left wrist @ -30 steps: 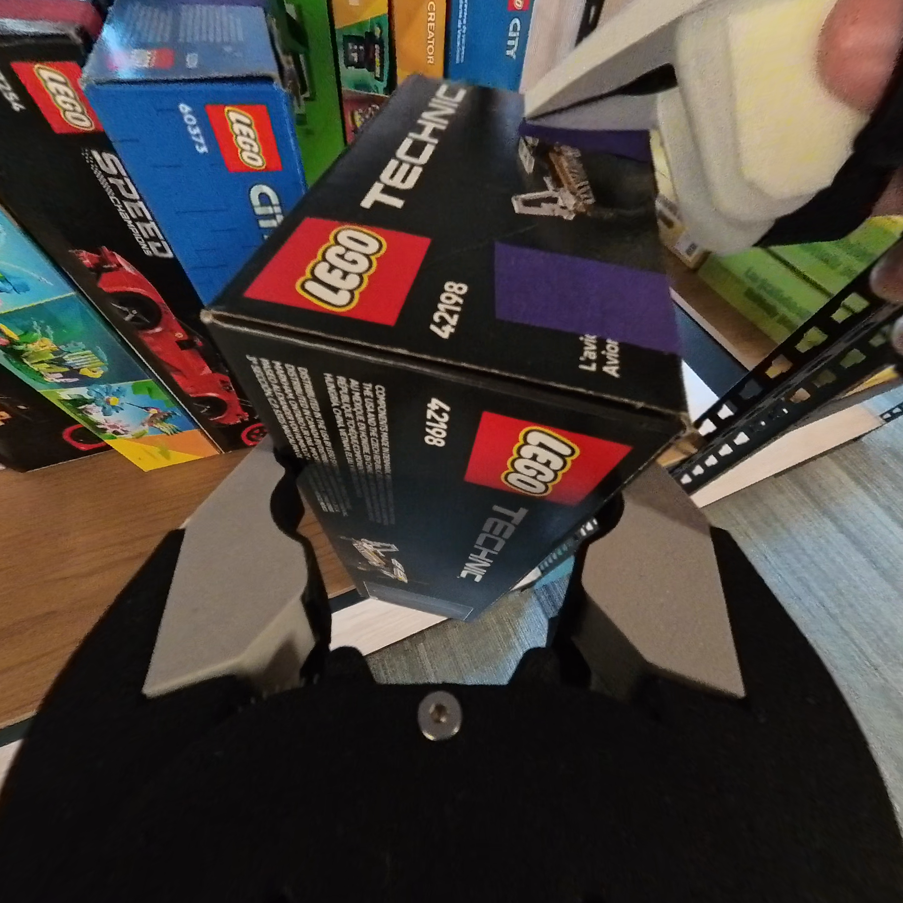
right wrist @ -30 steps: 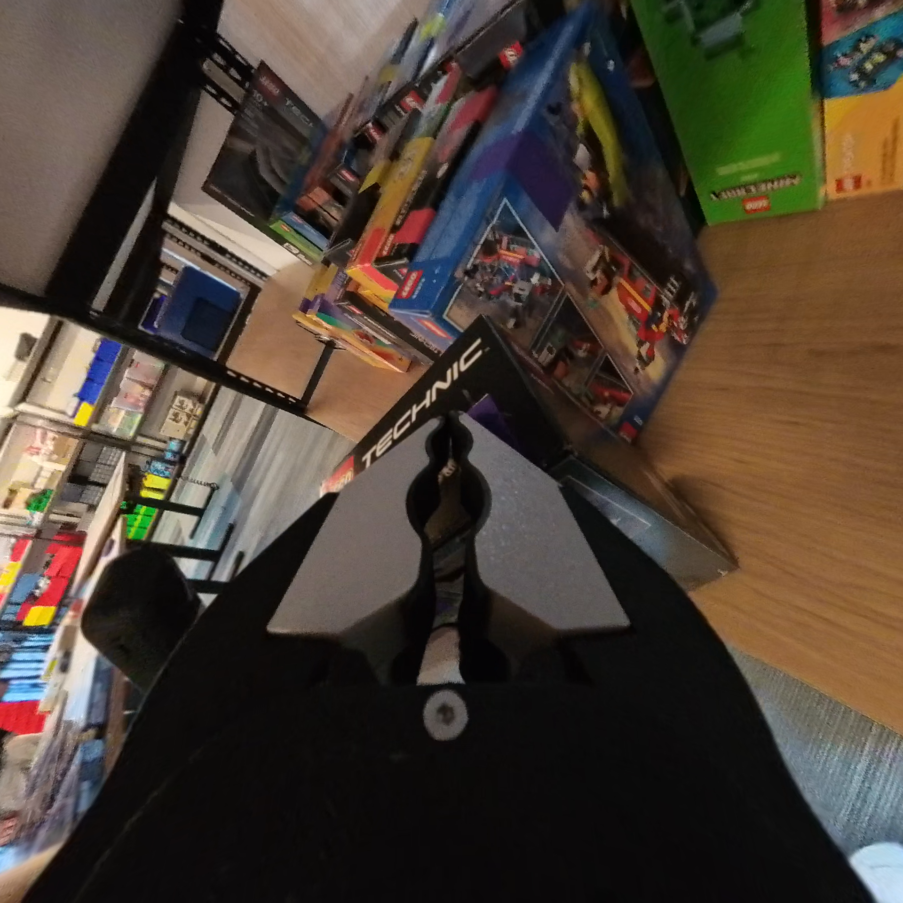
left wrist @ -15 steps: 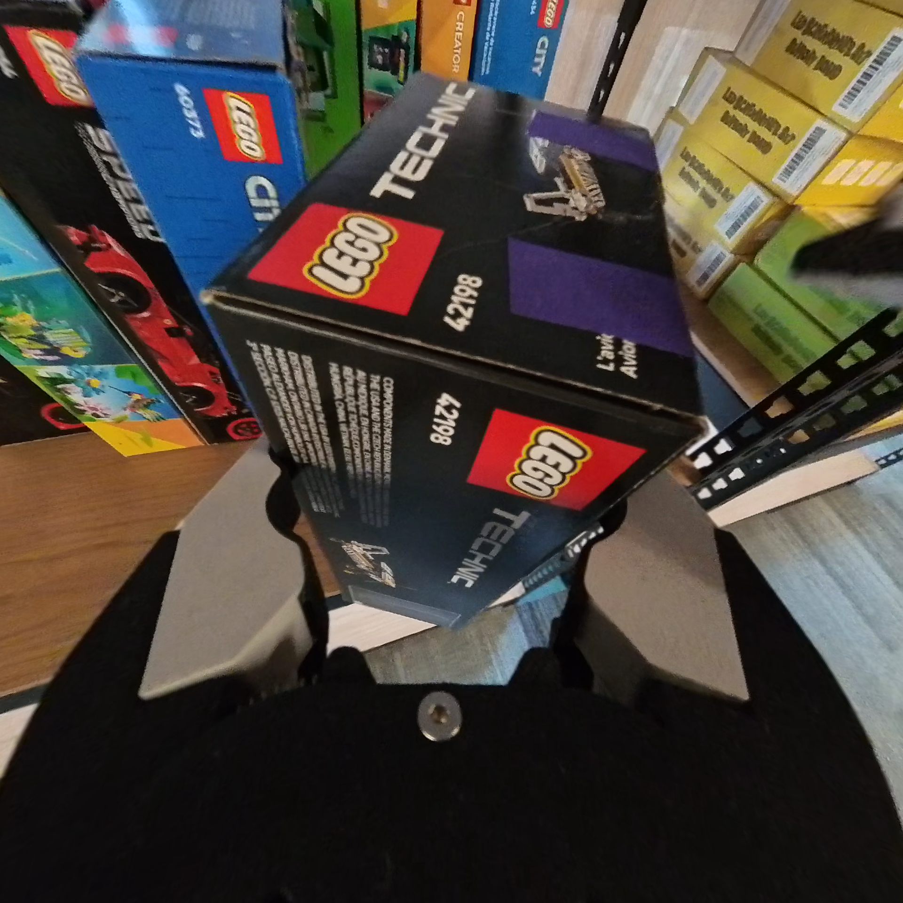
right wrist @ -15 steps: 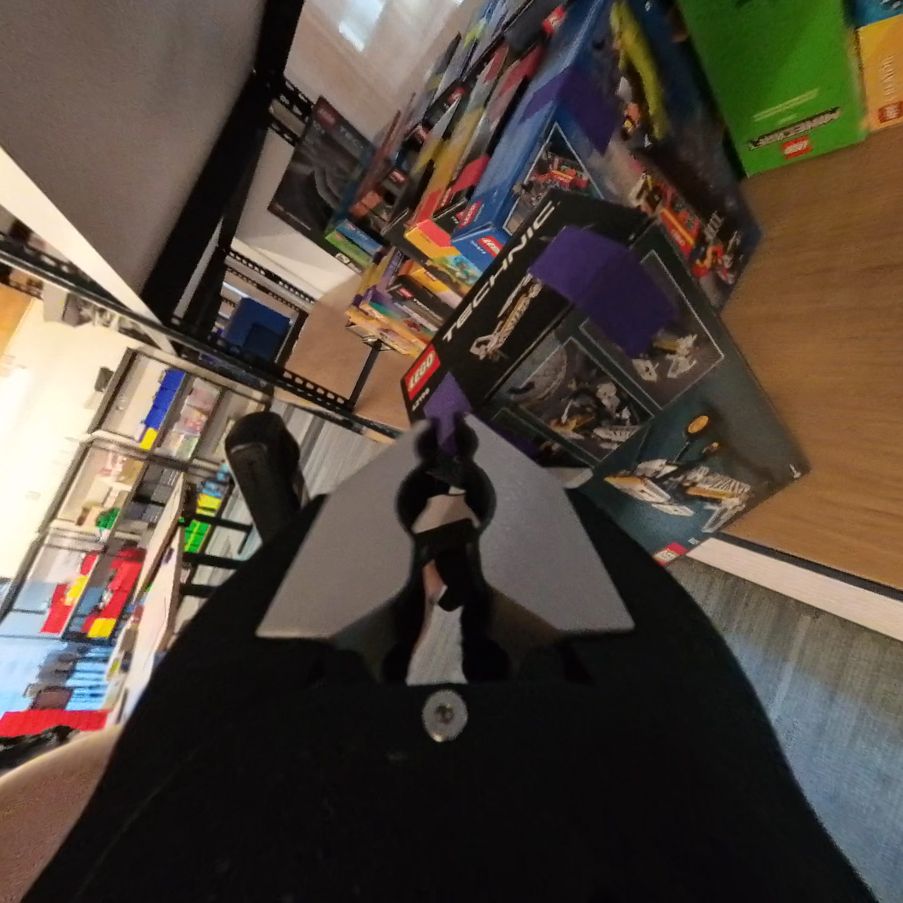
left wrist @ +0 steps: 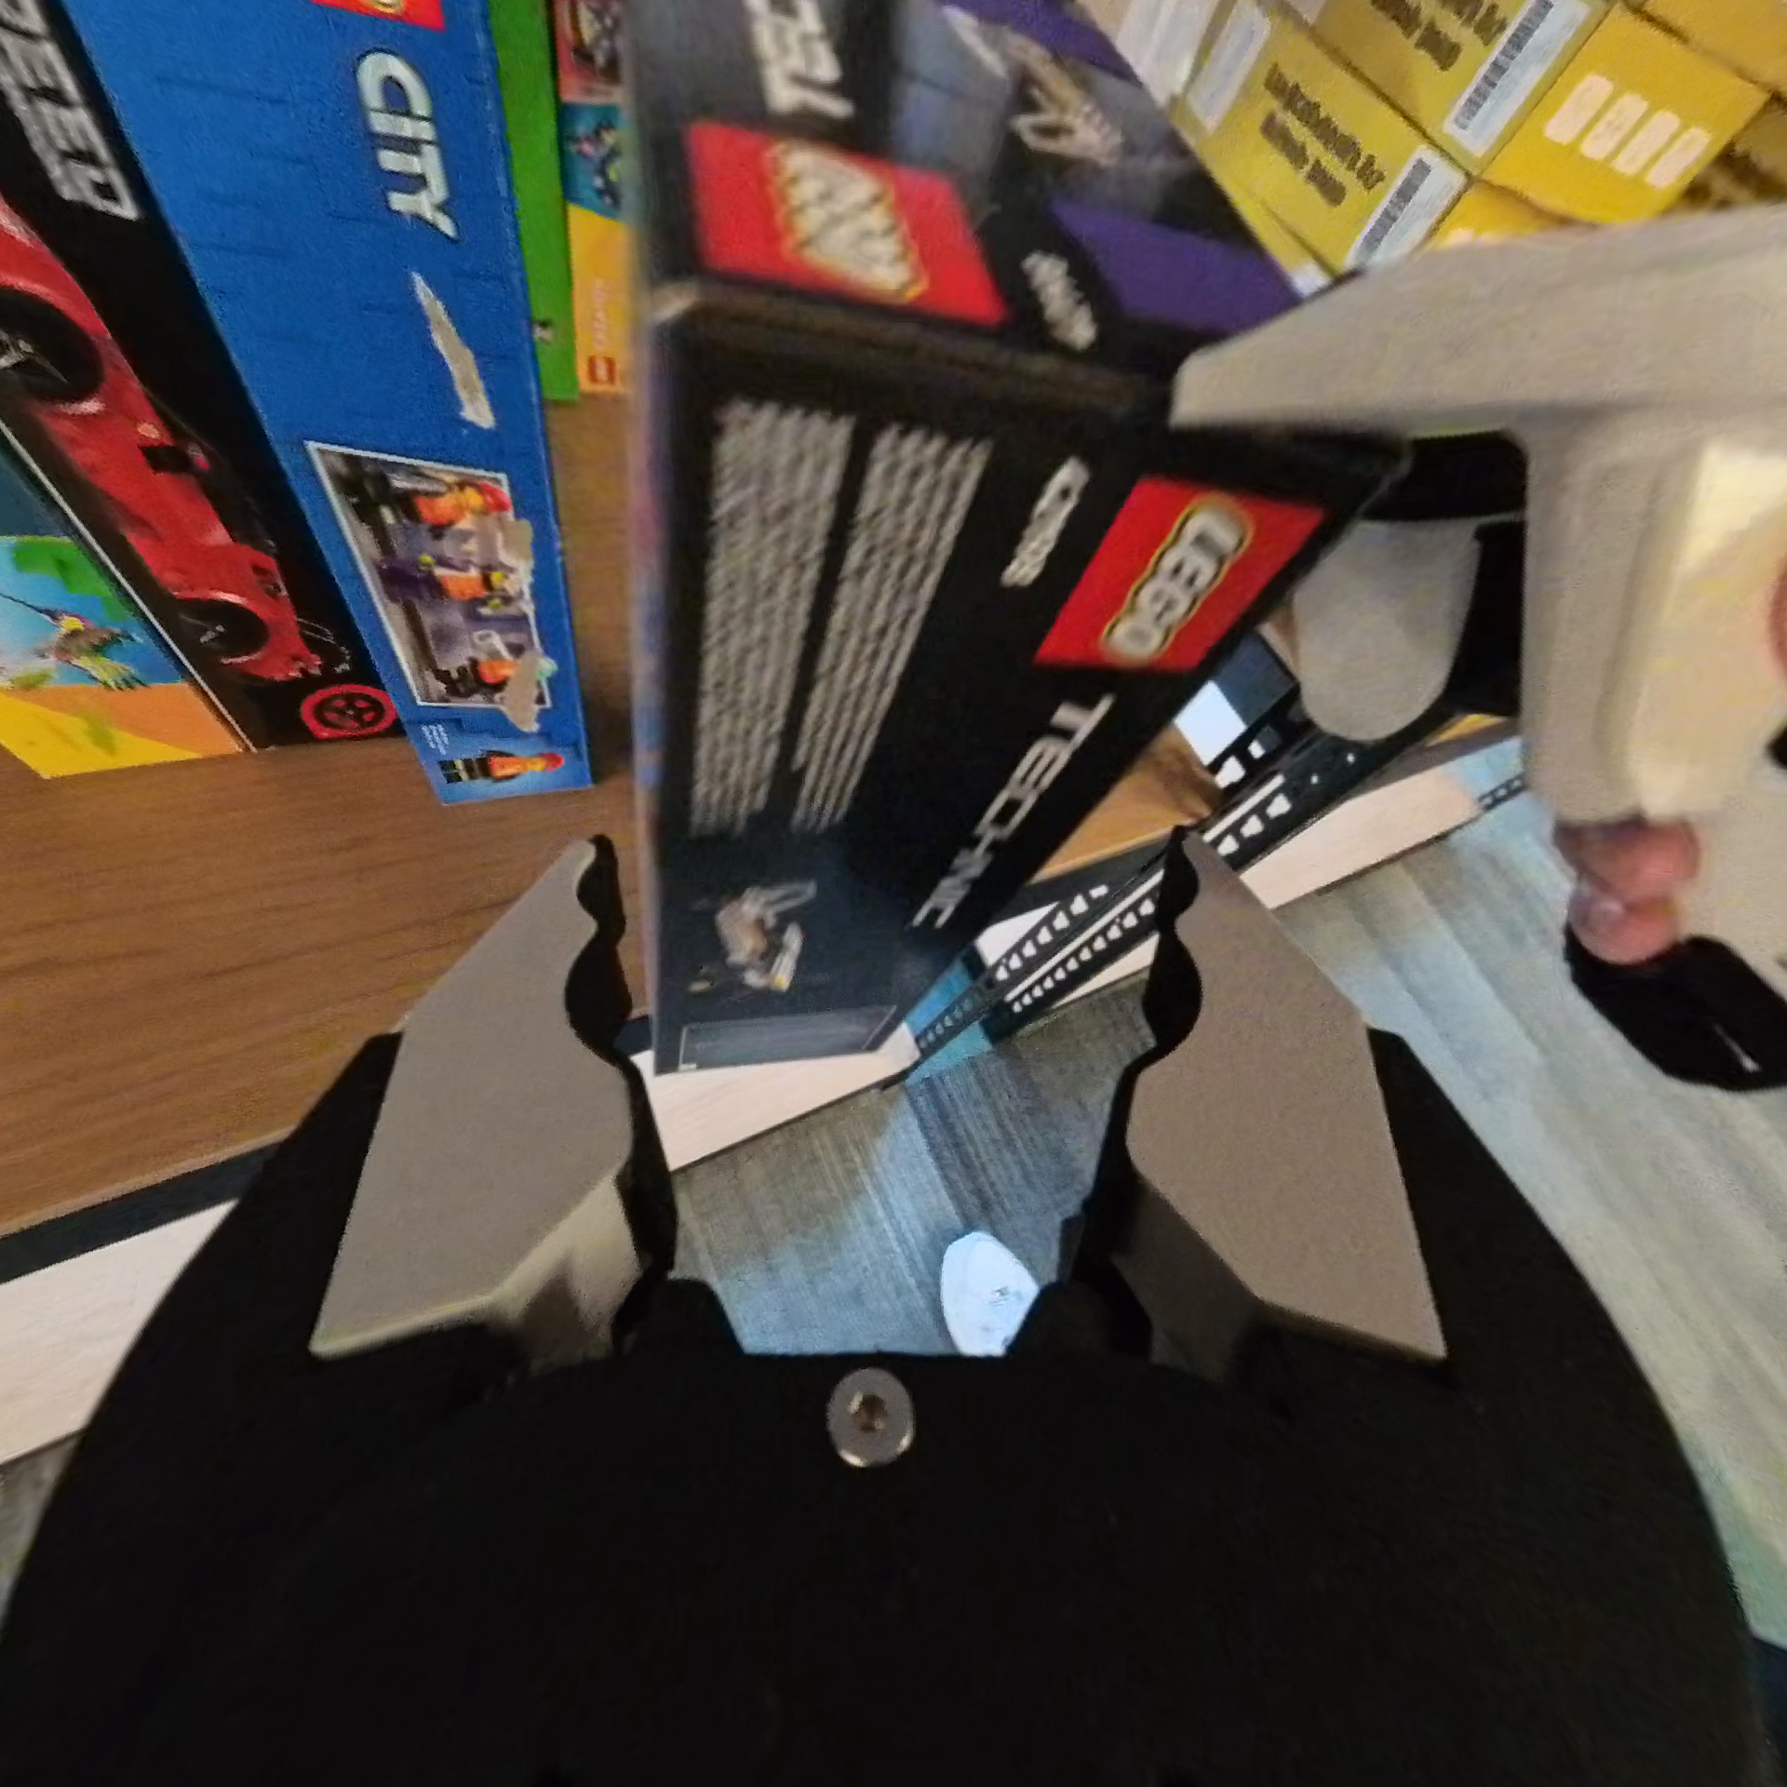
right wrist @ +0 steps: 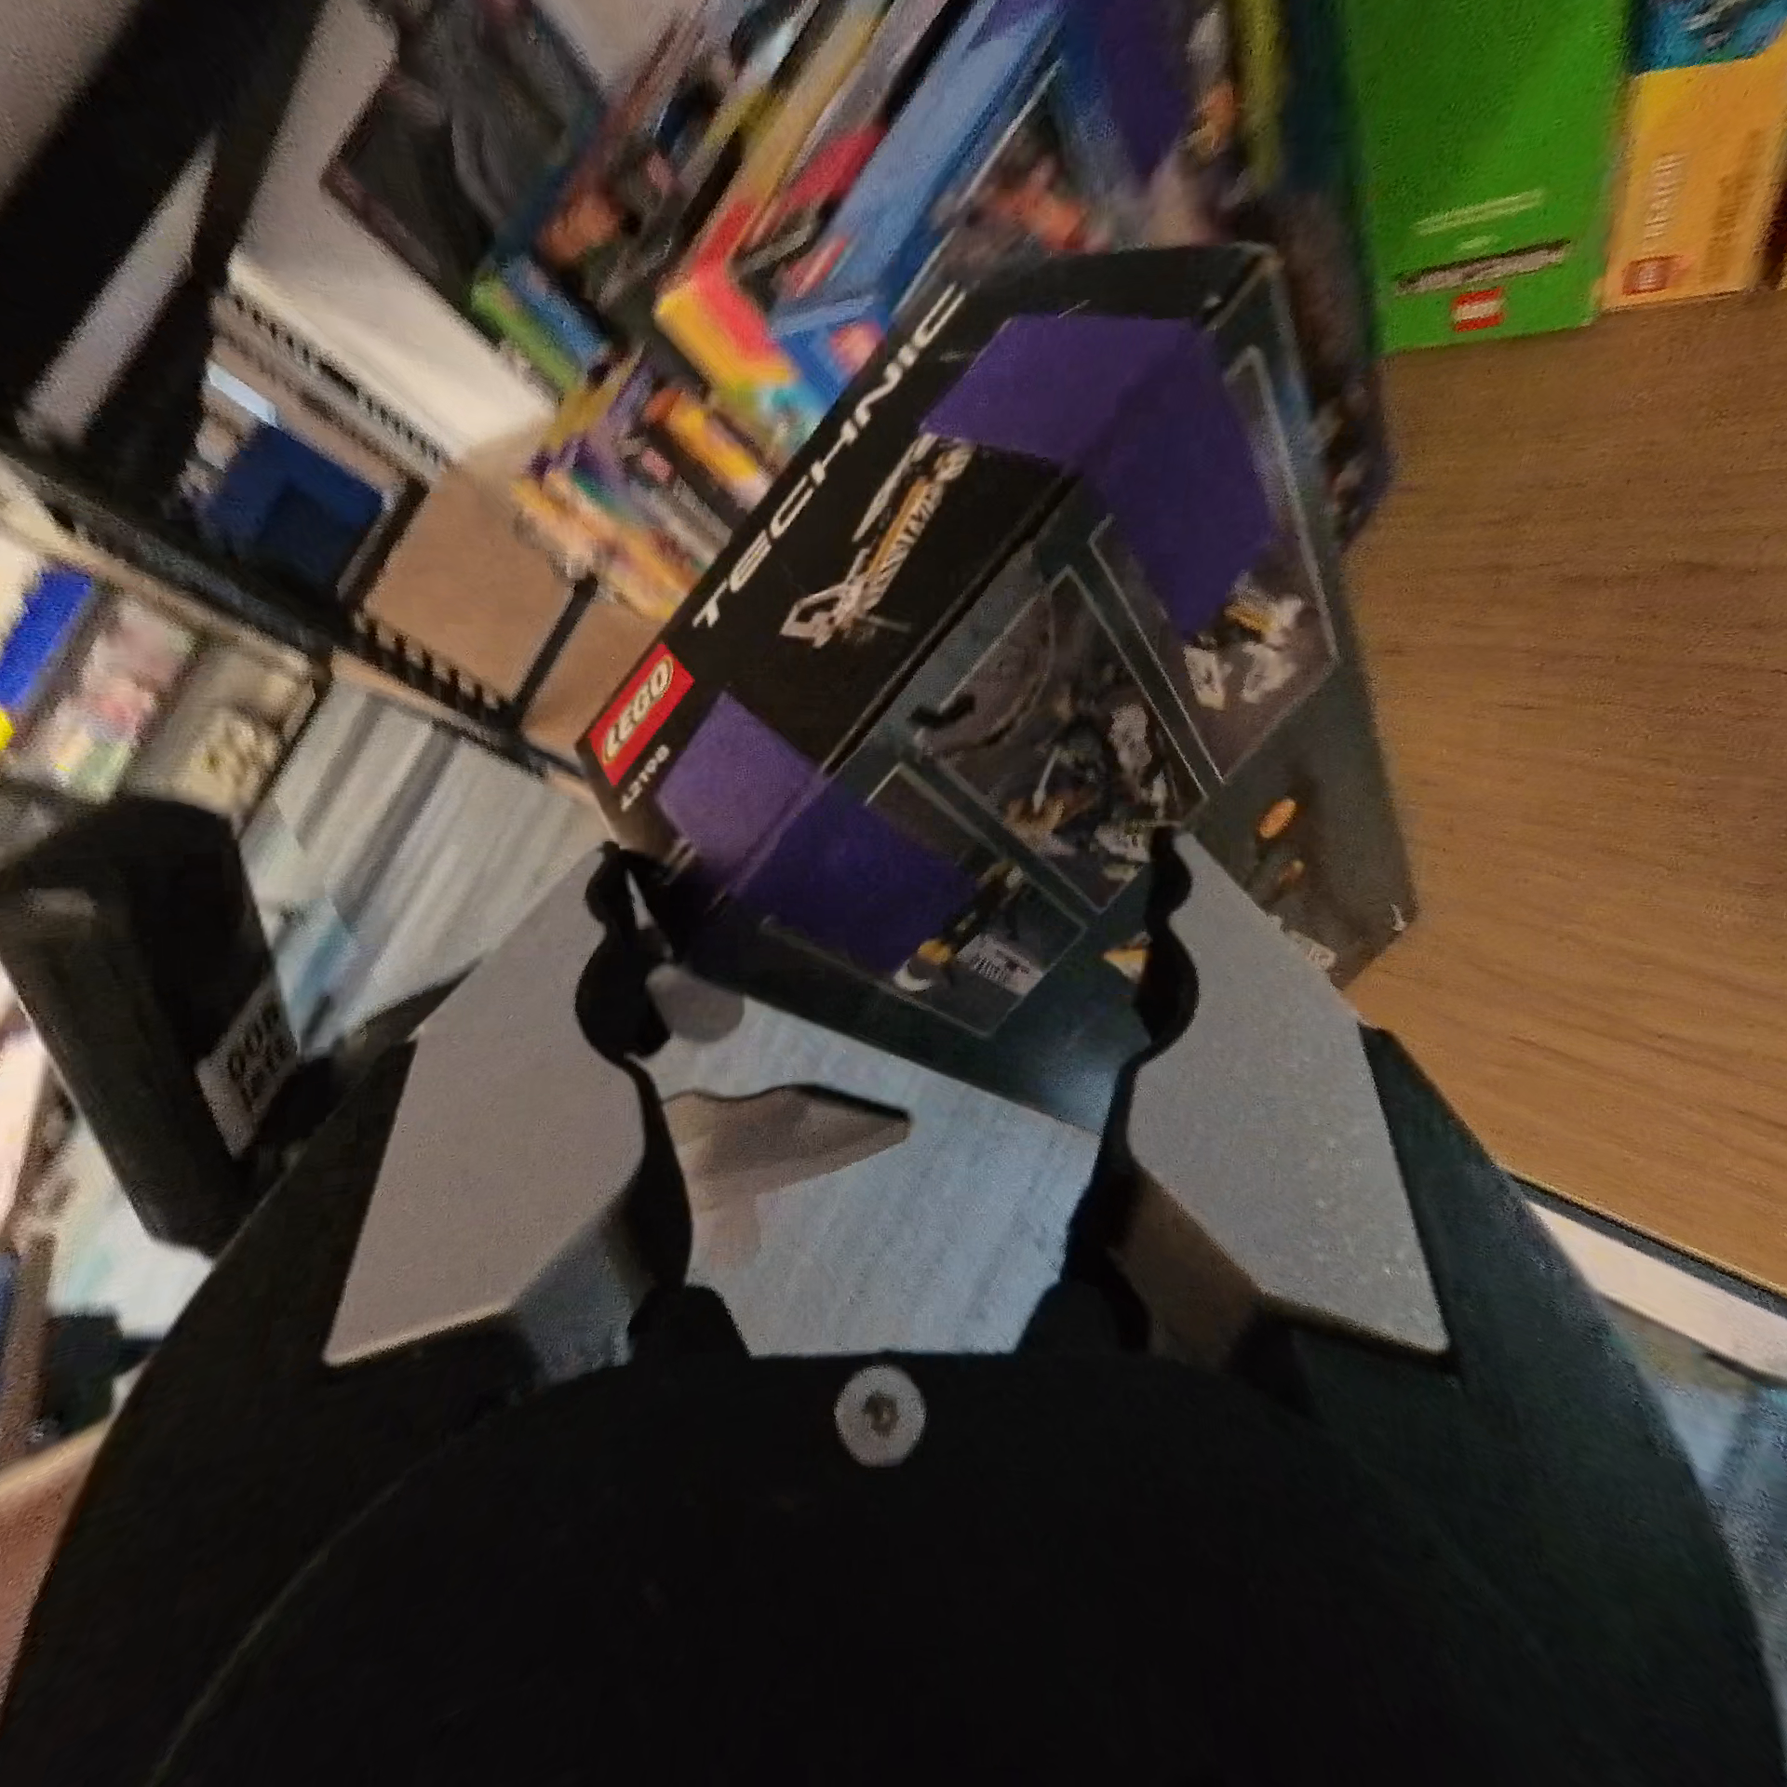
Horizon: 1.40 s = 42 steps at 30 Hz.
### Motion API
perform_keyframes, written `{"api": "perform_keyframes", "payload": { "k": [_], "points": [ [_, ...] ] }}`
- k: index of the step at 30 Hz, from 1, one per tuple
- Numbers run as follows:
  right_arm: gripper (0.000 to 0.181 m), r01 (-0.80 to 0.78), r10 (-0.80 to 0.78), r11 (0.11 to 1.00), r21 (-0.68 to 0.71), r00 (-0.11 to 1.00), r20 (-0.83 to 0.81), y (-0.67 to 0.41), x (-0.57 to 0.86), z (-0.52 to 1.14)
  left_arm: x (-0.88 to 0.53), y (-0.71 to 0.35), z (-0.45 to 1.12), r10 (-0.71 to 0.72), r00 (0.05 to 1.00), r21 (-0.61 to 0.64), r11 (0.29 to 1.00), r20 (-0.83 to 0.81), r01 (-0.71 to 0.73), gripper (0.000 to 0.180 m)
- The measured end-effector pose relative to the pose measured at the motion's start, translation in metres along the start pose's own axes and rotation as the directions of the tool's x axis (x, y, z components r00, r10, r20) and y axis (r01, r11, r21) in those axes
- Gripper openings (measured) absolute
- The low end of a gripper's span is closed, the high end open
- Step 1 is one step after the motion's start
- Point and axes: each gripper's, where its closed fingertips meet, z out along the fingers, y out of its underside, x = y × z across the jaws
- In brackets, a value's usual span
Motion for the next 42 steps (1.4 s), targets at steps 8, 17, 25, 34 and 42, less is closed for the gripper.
{"api": "perform_keyframes", "payload": {
  "k": [8,17,25,34,42],
  "points": [
    [0.121,0.195,-0.191,0.981,-0.023,0.976,0.109,-0.003,-0.01,-0.018,-0.004,0.031,-0.023,-0.029,0.999,0.028,0.999,0.035,0.029,0.107],
    [0.13,0.42,-0.435,0.875,-0.242,0.9,-0.011,0.041,0.049,0.034,-0.009,0.153,-0.153,-0.246,0.956,0.093,0.968,0.158,0.234,0.097],
    [0.085,0.51,-0.527,0.841,-0.181,0.848,-0.061,0.023,0.087,0.073,-0.011,0.233,-0.264,-0.317,0.9,0.078,0.948,0.298,0.308,0.095],
    [0.077,0.449,-0.467,0.879,-0.16,0.879,-0.098,-0.027,0.139,0.115,-0.025,0.218,-0.298,-0.384,0.839,0.215,0.922,0.385,0.323,0.094],
    [0.073,0.44,-0.475,0.866,-0.236,0.873,-0.115,-0.037,0.166,0.138,-0.011,0.211,-0.272,-0.394,0.853,0.234,0.915,0.341,0.329,0.094]
  ]
}}
